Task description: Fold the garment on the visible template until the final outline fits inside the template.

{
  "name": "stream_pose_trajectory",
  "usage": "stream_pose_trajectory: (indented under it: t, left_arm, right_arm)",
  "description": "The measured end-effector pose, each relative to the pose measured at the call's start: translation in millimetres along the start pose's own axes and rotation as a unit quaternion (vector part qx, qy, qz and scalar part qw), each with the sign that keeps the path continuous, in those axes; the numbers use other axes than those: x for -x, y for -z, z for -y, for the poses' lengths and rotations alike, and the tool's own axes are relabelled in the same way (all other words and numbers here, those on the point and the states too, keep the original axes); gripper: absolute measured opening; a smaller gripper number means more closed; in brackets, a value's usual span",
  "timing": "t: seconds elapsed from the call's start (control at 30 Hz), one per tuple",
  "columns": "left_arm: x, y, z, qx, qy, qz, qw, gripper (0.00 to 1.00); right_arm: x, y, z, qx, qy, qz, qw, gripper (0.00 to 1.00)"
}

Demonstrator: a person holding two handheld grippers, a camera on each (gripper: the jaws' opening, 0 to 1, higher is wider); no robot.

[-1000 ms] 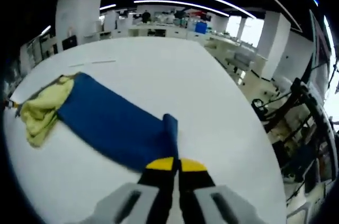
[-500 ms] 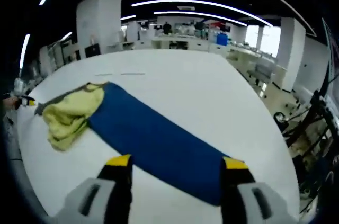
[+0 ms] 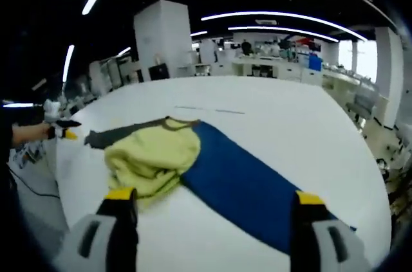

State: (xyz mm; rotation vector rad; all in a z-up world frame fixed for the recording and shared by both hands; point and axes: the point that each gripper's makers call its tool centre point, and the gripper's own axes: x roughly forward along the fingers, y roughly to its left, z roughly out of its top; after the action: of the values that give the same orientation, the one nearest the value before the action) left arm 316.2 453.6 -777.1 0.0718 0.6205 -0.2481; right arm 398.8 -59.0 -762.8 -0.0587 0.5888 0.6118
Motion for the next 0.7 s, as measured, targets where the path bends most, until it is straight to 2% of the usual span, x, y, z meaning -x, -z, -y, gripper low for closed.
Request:
stream_pose_trajectory:
  t: [0.13,0.2,0.37,0.43,0.5,0.7]
  left_arm:
    - [6.4,2.9,17.7,-0.014,0.015,-0.001,0.9998,0.99]
    - [9.0,2.8,28.1,-0.012,0.027,0.004,0.9996,0.99]
    - [15.8,-1.2,50.1,-0.012,0.044,0.013,0.9989,0.99]
    - [18.0,-3.6,56.8,-0.009,0.048,0.017,0.9987,0.99]
    - [18.9,-4.3,63.7,-0.011,0.057,0.020,0.9981,0.99]
    - [23.2,-7.5,89.1,-0.017,0.075,0.024,0.9967,0.99]
  right_arm:
    - [-8.7,-10.8,-34.6,0.025,-0.043,0.000,0.9988,1.00]
    - [-13.5,-13.7,-45.7,0.034,-0.052,-0.001,0.9981,1.00]
    - [-25.8,-23.7,-96.8,0.060,-0.108,0.000,0.9923,0.99]
    - [-28.7,-25.8,-112.9,0.068,-0.124,0.000,0.9899,0.96]
    - [-31.9,-25.6,-136.9,0.092,-0.154,-0.003,0.9838,0.89]
    - [-39.9,-20.9,-182.9,0.114,-0.204,-0.010,0.9723,0.78]
